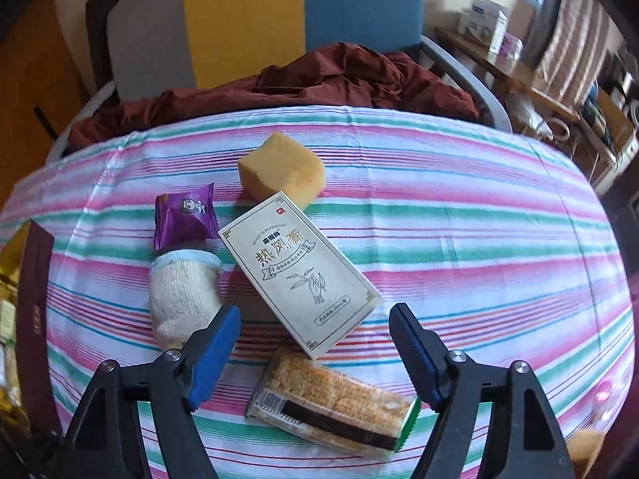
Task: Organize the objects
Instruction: 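Grasp the cream medicine box with the right gripper while the left holds the cotton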
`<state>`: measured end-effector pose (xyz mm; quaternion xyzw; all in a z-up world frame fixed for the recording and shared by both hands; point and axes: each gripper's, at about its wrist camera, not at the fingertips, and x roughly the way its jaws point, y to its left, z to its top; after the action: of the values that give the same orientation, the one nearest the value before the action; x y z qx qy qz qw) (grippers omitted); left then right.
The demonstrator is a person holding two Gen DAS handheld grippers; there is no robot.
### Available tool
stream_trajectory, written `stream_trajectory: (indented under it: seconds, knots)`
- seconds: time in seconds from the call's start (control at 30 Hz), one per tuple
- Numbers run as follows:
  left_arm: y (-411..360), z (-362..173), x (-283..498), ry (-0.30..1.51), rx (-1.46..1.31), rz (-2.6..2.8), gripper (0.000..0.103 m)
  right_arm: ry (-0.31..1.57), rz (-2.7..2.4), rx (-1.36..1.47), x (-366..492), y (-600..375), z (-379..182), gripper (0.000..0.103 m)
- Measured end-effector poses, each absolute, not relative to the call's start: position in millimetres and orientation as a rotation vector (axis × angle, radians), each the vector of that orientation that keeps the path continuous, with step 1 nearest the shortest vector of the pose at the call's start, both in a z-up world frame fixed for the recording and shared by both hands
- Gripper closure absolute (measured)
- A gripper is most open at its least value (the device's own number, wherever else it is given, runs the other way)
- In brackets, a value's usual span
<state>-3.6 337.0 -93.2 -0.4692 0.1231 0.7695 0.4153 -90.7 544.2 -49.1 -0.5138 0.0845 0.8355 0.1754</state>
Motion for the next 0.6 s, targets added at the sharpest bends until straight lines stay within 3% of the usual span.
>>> stream_trajectory:
  seconds: [0.1,0.23,0.3,0.37,0.6]
  knots:
    - [335,-94,-4,0.288,-1.174,1.935,0.067,0.084,2.346,-1.528,-106,544,-51,0.023]
    - [334,-94,-5,0.265,-1.168,1.935,0.067,0.041,2.326,-1.62,-124,545,-64,0.023]
    - [333,-95,-5,0.254,-1.168,1.936,0.067,0.062,2.291,-1.653,-131,547,-75,0.028]
    - [333,-95,-4,0.252,-1.162,1.936,0.067,0.132,2.265,-1.62,-131,551,-83,0.052]
    - [332,-96,2,0.271,-1.121,1.959,0.067,0.25,2.254,-1.471,-107,556,-78,0.052]
